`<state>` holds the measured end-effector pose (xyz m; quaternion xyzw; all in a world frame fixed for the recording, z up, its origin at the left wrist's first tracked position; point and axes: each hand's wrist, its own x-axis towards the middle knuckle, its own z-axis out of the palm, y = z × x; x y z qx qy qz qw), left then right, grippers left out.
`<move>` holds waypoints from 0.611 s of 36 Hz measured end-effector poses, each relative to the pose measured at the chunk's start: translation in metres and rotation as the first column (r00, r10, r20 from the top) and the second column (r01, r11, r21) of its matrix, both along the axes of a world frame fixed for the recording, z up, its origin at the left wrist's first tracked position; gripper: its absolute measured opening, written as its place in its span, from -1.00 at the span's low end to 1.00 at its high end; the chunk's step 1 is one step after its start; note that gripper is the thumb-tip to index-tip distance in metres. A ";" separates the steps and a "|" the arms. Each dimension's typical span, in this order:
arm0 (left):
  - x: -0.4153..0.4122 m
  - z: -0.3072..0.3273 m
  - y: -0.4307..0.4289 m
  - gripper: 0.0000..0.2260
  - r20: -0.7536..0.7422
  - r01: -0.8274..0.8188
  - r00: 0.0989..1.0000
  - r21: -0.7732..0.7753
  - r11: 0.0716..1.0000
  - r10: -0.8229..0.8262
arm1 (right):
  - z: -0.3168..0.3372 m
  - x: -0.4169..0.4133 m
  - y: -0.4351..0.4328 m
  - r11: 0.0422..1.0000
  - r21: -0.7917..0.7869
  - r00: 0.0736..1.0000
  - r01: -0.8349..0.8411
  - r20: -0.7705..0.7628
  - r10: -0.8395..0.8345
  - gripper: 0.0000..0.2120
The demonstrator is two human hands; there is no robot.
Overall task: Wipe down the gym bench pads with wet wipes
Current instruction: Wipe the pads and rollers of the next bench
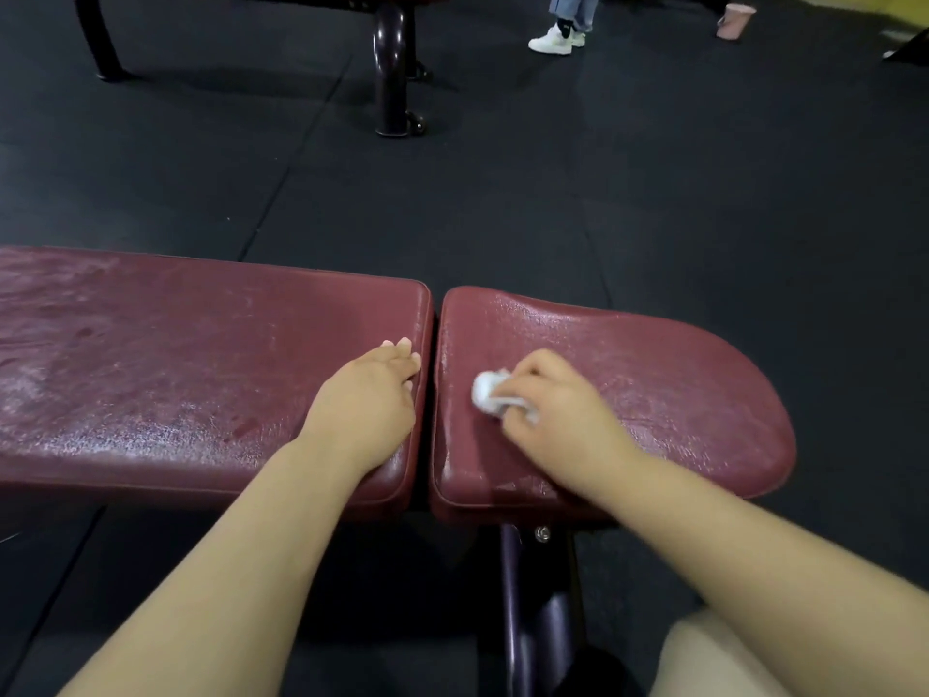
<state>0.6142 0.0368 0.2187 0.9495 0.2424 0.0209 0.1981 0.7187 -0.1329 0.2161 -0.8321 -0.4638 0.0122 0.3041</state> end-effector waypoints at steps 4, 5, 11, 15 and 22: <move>-0.001 -0.002 0.000 -0.61 0.017 -0.023 1.000 -0.029 0.999 0.024 | -0.005 0.062 -0.043 0.909 -0.031 0.910 0.415 0.022 -0.414 -0.87; -0.001 -0.002 -0.001 -0.61 0.019 -0.028 0.999 -0.032 0.999 0.028 | -0.008 0.068 -0.054 0.866 -0.043 0.867 0.498 0.000 -0.498 -0.84; 0.002 -0.003 -0.003 -0.59 0.014 -0.037 0.999 -0.012 0.999 0.038 | -0.016 0.007 -0.031 0.843 -0.021 0.843 0.538 0.030 -0.537 -0.69; 0.002 -0.005 -0.002 -0.59 0.014 -0.020 1.000 0.002 1.000 0.020 | -0.012 -0.045 -0.005 0.947 0.117 0.954 0.300 -0.041 -0.297 -0.84; 0.002 -0.003 -0.006 -0.59 0.010 -0.013 1.000 0.000 1.000 0.013 | -0.010 -0.006 -0.063 0.986 0.044 0.976 0.159 0.144 -0.164 -0.83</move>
